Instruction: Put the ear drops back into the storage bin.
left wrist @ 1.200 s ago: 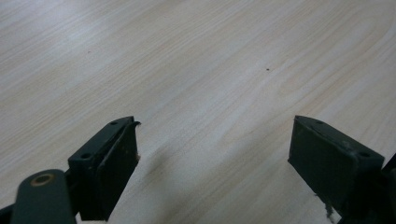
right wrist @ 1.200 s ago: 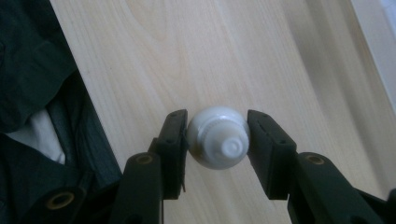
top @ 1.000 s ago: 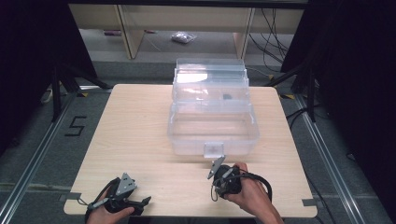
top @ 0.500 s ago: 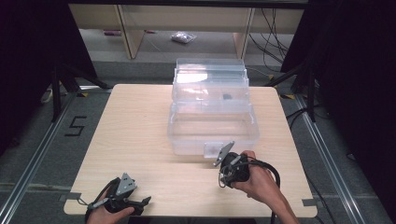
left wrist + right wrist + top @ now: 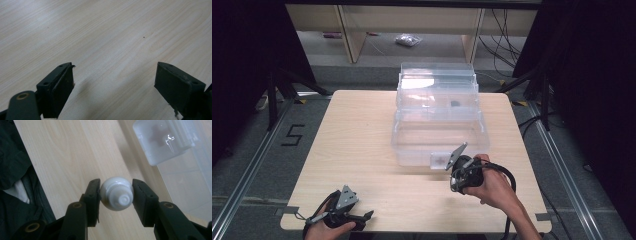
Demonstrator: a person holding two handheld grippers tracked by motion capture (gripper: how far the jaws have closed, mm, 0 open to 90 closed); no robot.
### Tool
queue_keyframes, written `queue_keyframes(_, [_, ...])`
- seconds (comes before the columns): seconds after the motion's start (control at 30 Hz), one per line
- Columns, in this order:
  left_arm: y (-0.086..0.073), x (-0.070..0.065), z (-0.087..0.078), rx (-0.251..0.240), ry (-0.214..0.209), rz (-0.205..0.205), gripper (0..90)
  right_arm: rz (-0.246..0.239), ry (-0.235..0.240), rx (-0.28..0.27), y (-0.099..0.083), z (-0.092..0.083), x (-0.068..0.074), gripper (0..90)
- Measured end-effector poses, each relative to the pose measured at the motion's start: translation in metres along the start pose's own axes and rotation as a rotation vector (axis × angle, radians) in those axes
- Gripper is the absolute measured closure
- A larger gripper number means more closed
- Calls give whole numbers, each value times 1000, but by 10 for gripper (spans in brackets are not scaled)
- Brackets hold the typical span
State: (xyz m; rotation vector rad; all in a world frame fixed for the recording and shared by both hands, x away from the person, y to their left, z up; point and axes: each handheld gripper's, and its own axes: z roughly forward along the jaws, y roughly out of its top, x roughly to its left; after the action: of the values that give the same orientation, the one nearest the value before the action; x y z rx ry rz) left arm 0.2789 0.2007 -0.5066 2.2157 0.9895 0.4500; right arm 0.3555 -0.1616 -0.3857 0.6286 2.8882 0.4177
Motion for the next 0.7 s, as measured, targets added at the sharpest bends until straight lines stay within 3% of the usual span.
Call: queue_keyframes(0.7, [0,0,0,-3,-6,-7,151,27,-26,3,1,-30,-26,601])
